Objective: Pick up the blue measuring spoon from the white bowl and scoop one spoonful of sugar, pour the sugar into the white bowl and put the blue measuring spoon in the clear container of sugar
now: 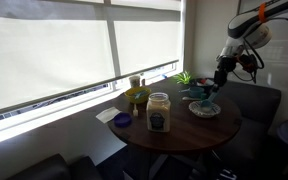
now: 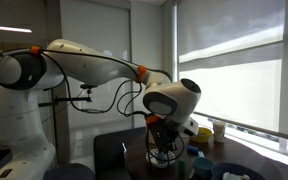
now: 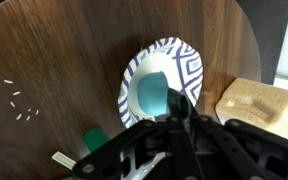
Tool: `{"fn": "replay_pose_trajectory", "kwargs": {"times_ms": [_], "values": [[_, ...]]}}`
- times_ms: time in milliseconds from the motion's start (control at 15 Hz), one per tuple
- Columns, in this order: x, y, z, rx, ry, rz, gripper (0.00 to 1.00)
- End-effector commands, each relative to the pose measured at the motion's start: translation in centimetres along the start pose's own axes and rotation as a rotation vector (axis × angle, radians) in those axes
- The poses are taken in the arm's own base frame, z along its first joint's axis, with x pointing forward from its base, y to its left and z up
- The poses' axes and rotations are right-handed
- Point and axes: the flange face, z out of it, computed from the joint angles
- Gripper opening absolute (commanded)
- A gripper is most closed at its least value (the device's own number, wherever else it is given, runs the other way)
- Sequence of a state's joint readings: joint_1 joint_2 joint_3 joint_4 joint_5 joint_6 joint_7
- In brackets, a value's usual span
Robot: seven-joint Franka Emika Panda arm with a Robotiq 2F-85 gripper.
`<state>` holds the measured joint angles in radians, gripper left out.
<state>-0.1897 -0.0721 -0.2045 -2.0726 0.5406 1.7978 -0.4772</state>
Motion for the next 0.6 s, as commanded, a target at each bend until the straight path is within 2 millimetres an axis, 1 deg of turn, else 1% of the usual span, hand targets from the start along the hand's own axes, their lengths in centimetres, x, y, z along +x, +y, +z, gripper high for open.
{"fn": "replay_pose_trajectory", "kwargs": {"times_ms": [0,333,533], "values": [[1.3,-2.1,0.3,-0.122,-0.016,-0.048,0.02],[2.5,-4.9,0.8,-0.237,-0.018,-0.132,0.02],[2.8,-6.7,1.4,-0.292,-0.044,-0.173,0.02]]}}
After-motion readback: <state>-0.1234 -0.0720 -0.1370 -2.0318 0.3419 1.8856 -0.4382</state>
